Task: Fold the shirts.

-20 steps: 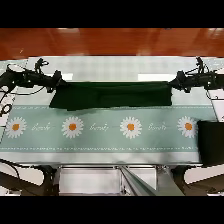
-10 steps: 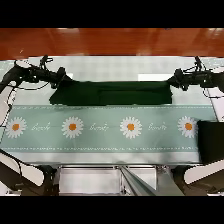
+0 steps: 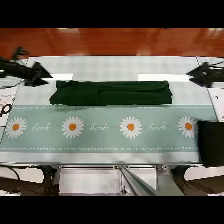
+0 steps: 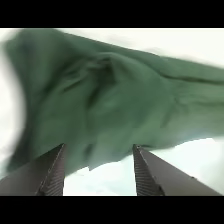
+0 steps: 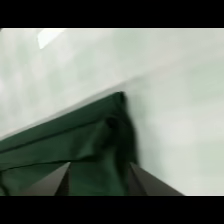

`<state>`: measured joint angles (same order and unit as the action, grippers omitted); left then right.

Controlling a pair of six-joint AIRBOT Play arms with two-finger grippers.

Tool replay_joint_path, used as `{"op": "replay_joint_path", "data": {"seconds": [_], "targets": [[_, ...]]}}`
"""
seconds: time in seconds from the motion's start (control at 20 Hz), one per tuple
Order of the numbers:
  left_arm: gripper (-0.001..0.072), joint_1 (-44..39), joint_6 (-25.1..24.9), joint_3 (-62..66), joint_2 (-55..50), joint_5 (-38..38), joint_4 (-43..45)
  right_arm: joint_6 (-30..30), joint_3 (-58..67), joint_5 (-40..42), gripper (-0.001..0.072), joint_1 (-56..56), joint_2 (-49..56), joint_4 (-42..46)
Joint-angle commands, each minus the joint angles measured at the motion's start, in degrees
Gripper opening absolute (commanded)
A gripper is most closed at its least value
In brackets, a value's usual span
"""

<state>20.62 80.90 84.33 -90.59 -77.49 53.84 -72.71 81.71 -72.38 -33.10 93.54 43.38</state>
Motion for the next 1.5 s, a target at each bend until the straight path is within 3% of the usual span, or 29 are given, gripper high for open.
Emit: {"op": "replay_joint_path", "data": {"seconds": [0.0, 0.15, 0.35, 0.55, 1.15, 1.2, 1.25, 1.3, 1.35, 1.45], "targets": [[0.0503, 3.6, 0.9, -15.0, 18.5, 14.3, 6.1, -0.1, -6.9, 1.3, 0.0419, -5.1, -5.5, 7.5], [0.0504, 1.8, 0.8, -33.4, 31.1, 21.0, 6.2, 2.7, -14.8, 6.2, 0.0422, -4.2, -3.3, -0.1], [0.0503, -0.3, 0.9, -43.1, 34.6, 20.6, 3.0, 3.5, -15.0, 6.1, 0.0422, -1.0, 4.3, -6.3], [0.0503, -2.9, 0.8, -43.5, 34.3, 21.0, 1.9, 4.7, -14.7, 5.7, 0.0423, 1.9, 9.0, -11.5], [0.0503, -3.7, 0.8, -43.5, 34.2, 21.0, -1.3, 0.7, -3.9, 7.2, 0.0413, 14.3, 15.5, -13.2], [0.0503, -3.7, 0.8, -43.5, 34.2, 21.0, -1.4, 0.1, -3.4, 7.6, 0.0394, 15.1, 15.5, -13.2], [0.0503, -3.9, 0.8, -43.5, 34.2, 21.0, -1.4, -0.1, -3.0, 7.7, 0.0304, 15.6, 15.5, -13.2], [0.0503, -3.9, 0.8, -43.5, 34.2, 21.0, -1.4, 0.0, -2.7, 7.4, 0.0118, 15.8, 15.5, -13.3], [0.0503, -4.0, 0.8, -43.5, 34.2, 21.0, -1.4, 0.9, -2.6, 6.6, 0.0027, 15.8, 15.4, -13.5], [0.0503, -4.0, 0.8, -43.5, 34.2, 21.0, -1.4, 1.4, -2.6, 4.1, 0.0026, 15.4, 14.3, -12.3]]}}
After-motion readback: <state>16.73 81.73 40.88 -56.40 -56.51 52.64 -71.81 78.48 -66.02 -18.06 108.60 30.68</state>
